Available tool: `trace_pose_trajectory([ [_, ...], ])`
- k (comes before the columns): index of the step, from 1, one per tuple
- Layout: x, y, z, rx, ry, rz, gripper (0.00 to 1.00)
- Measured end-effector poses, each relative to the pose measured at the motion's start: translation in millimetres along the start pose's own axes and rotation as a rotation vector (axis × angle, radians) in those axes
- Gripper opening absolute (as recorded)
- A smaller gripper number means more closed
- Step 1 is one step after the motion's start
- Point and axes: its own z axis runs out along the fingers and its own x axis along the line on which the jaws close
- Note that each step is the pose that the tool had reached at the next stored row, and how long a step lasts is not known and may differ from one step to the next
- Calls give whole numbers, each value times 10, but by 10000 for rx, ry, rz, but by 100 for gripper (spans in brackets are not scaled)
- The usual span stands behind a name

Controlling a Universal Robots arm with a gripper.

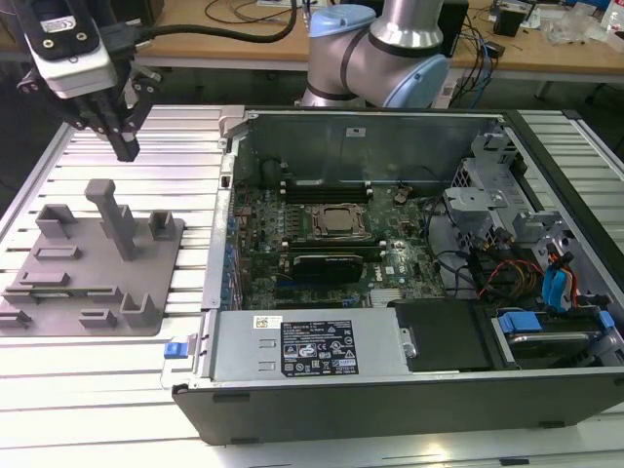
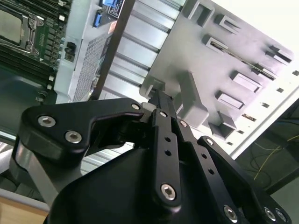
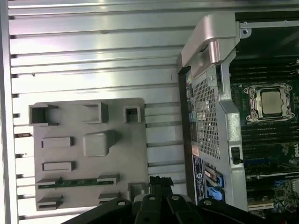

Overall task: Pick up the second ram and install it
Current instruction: 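Reach for the second ram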

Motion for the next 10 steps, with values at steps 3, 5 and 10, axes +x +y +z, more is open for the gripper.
trace_pose_trajectory([
  [3, 89, -6, -5, -1, -18, 0, 8],
  [5, 166, -12, -9, -2, -33, -1, 8],
  [10, 368, -27, -19, -4, -61, -3, 8],
])
